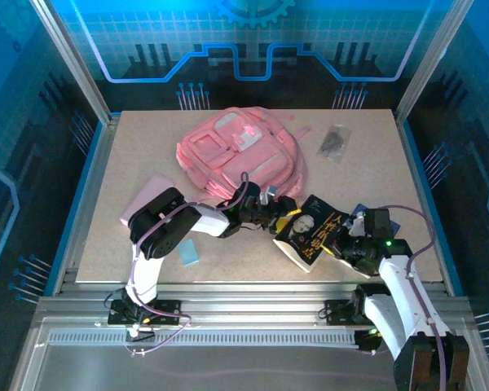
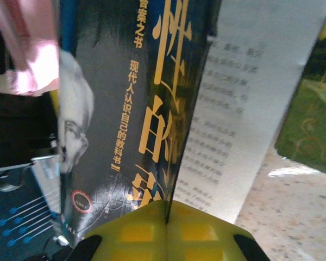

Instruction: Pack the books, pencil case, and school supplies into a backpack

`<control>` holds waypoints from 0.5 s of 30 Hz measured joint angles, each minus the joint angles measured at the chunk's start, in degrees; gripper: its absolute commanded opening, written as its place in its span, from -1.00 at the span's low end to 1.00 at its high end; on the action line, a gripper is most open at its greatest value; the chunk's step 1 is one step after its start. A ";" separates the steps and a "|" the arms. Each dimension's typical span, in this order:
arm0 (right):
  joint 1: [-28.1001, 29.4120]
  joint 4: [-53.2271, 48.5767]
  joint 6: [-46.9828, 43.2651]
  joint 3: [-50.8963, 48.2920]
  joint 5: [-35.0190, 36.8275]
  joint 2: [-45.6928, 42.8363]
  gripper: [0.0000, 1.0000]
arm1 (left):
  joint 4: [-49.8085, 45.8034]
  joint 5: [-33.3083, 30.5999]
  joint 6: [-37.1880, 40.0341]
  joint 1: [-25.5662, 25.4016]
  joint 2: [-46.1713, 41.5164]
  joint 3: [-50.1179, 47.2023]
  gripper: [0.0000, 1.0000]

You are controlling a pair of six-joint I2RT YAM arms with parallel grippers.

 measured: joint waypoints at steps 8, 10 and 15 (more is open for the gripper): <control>0.00 -4.66 -2.03 0.07 5.81 1.31 0.51 | -6.78 0.13 4.90 -0.63 -0.72 1.36 0.20; 0.00 -4.59 -2.10 0.07 6.34 1.33 0.51 | -9.57 0.11 6.93 -0.74 -0.85 2.16 0.08; 0.02 0.96 -0.44 -1.55 5.99 3.91 0.33 | -15.69 0.11 11.32 -0.94 -1.03 3.76 -0.25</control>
